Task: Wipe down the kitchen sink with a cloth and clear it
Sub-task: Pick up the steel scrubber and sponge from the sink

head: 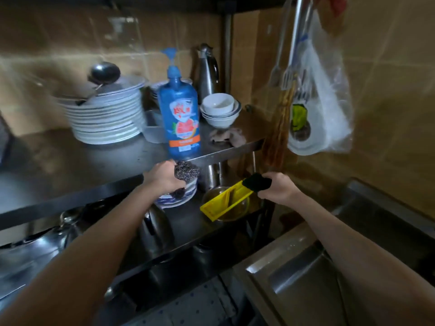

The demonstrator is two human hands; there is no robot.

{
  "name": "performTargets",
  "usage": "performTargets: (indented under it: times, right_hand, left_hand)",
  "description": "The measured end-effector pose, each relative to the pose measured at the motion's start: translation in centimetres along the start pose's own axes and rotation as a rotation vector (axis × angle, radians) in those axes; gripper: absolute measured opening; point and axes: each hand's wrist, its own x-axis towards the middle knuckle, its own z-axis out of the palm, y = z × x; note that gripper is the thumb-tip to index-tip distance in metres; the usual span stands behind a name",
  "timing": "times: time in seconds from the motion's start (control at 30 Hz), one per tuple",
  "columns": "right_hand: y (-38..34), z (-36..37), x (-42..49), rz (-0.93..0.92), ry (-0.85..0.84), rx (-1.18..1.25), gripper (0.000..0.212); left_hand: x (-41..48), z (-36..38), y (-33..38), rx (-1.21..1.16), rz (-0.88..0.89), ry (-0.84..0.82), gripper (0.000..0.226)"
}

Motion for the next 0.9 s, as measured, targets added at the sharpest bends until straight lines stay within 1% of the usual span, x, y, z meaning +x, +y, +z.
performTargets:
  times: [0.1,0.17,0.23,0.3,0.4,0.47,0.5,0.6,0.73,0.77,0.87,0.9]
  right_hand:
    - [-3.9,0.7,1.4,-0.06,-0.004,-0.006,0.067]
    - [-6.6,1.3,2.1,-0.114,0.011,-0.017,0.063]
    - [-9.2,2.2,2.7,-0.172,0.013,-0.009,0.054]
    - [-11.8,3.2,3.3,-0.207,-0.003,0.015,0.049]
    - [-15.8,4.8,4.6,-0.269,-0.061,0.036,0.052]
    - [-17.4,5.5,5.1,-0.285,-0.06,0.045,0.055]
    - [-18.4,6.0,5.4,-0.295,-0.061,0.052,0.053]
    - [-21.3,7.7,6.6,-0.342,-0.091,0.059,0.029]
    - [-24.5,9.5,7.8,-0.389,-0.098,0.068,0.021]
    - [-25.1,9.9,8.2,-0.395,-0.089,0.064,0.024]
    - [-26.8,10.9,9.3,-0.403,-0.065,0.038,0.047]
    - [-27.2,11.2,9.6,-0.4,-0.063,0.031,0.052]
  left_hand:
    - [-0.2,-2.6,-3.9,-0.024,-0.029,-0.028,0.039]
    - [-0.5,-4.0,-6.2,-0.015,-0.032,-0.011,0.038]
    - [-0.9,-5.3,-8.3,0.03,-0.094,0.039,0.042]
    - [-1.2,-6.5,-10.2,0.05,-0.158,0.055,0.042]
    - [-1.4,-8.0,-13.1,0.022,-0.202,0.042,0.041]
    - [-1.2,-8.6,-14.2,0.005,-0.196,0.063,0.039]
    - [-1.2,-8.9,-15.1,0.005,-0.197,0.087,0.037]
    - [-0.8,-9.7,-17.5,0.036,-0.217,0.121,0.04]
    - [0.3,-10.1,-20.0,0.063,-0.265,0.131,0.043]
    - [0.8,-10.1,-20.5,0.073,-0.272,0.124,0.044]
    - [2.1,-10.1,-21.5,0.099,-0.281,0.07,0.043]
    - [2.5,-10.1,-21.7,0.1,-0.279,0.051,0.042]
